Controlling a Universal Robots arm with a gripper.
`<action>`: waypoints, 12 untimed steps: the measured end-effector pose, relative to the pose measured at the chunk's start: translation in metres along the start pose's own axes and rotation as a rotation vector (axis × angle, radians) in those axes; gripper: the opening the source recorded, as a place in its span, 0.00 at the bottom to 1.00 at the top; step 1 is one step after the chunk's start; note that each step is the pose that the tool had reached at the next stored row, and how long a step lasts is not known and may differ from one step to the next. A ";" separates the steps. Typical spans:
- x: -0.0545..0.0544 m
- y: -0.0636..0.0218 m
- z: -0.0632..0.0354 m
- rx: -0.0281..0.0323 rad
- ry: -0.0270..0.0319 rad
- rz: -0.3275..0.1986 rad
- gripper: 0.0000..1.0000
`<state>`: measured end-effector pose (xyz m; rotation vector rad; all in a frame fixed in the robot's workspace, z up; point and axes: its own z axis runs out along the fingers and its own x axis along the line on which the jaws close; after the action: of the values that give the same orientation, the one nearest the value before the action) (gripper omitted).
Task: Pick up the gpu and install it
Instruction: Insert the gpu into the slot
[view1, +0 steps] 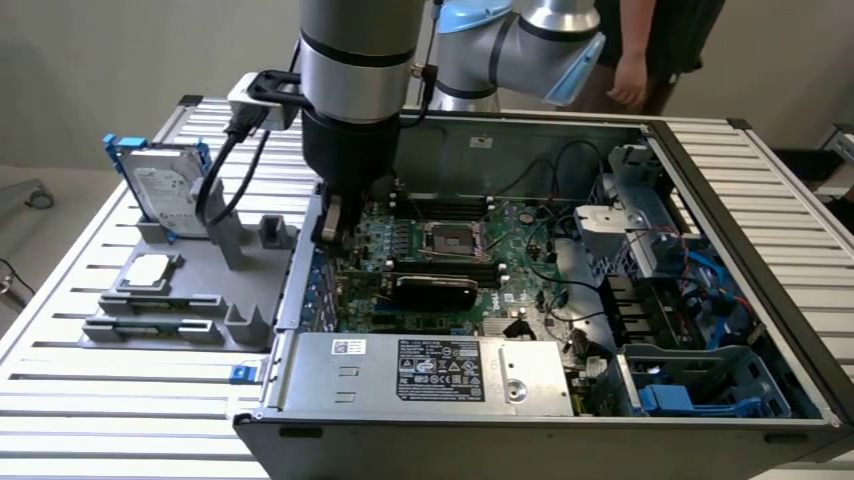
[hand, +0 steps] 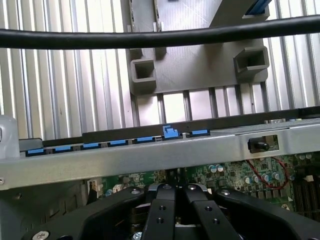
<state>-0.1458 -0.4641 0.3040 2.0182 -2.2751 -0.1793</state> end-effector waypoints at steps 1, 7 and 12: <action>0.000 -0.0003 -0.0011 0.0002 0.0013 0.000 0.11; 0.000 -0.0004 -0.0023 0.0031 0.0242 0.006 0.11; 0.000 -0.0004 -0.0011 0.0079 0.0641 0.013 0.11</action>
<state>-0.1453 -0.4643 0.3050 1.9824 -2.2536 -0.1033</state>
